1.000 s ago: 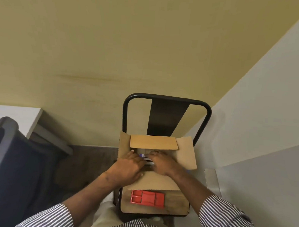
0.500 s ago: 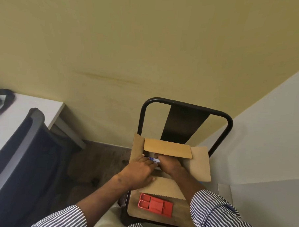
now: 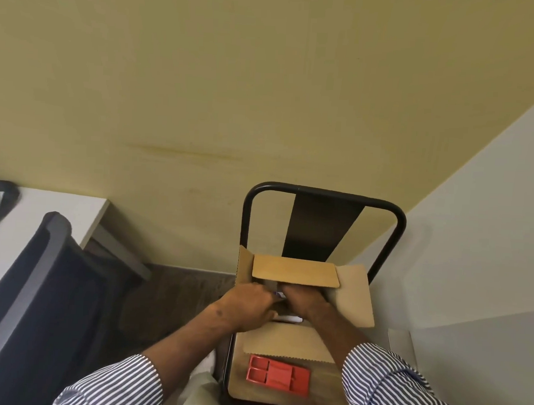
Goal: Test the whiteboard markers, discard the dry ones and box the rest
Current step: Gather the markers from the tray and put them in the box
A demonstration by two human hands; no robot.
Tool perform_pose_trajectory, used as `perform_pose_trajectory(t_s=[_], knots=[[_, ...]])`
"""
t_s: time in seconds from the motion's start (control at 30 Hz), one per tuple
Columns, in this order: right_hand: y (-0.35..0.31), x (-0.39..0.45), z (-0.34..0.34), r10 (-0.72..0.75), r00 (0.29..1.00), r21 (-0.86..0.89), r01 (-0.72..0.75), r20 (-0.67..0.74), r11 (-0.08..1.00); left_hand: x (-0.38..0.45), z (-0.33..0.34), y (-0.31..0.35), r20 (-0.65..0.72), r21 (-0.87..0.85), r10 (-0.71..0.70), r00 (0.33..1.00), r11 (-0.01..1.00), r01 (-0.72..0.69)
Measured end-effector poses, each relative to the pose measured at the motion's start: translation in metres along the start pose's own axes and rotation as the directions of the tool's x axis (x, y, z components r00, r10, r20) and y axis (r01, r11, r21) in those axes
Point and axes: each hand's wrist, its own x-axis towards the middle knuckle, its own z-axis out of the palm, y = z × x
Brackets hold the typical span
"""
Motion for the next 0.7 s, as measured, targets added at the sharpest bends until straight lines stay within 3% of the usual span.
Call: perform_pose_trajectory(t_s=[0.1,0.2,0.43,0.57,0.7], knots=[[-0.001,-0.007,-0.007,0.0,0.997,-0.039,-0.003,-0.075,0.999,0.01,0.002,-0.001,0.056,0.036,-0.009,0.998,0.999,0.007],[-0.003,-0.029,-0.024,0.071,0.996,-0.093,-0.076,-0.055,0.993,0.024,0.011,-0.002,0.129,0.12,-0.029,0.991,0.993,0.013],[0.019,-0.098,-0.048,0.324,0.941,-0.177,-0.337,-0.098,0.925,0.058,0.019,0.011,0.19,0.209,0.099,0.977,0.968,-0.138],[0.023,-0.127,-0.07,0.403,0.908,-0.108,-0.414,-0.111,0.904,0.075,0.025,0.015,0.286,0.174,0.057,0.957,0.979,-0.11],[0.028,-0.157,-0.078,0.501,0.853,-0.01,-0.508,-0.146,0.861,0.088,0.04,0.013,0.312,0.305,-0.019,0.95,0.949,-0.081]])
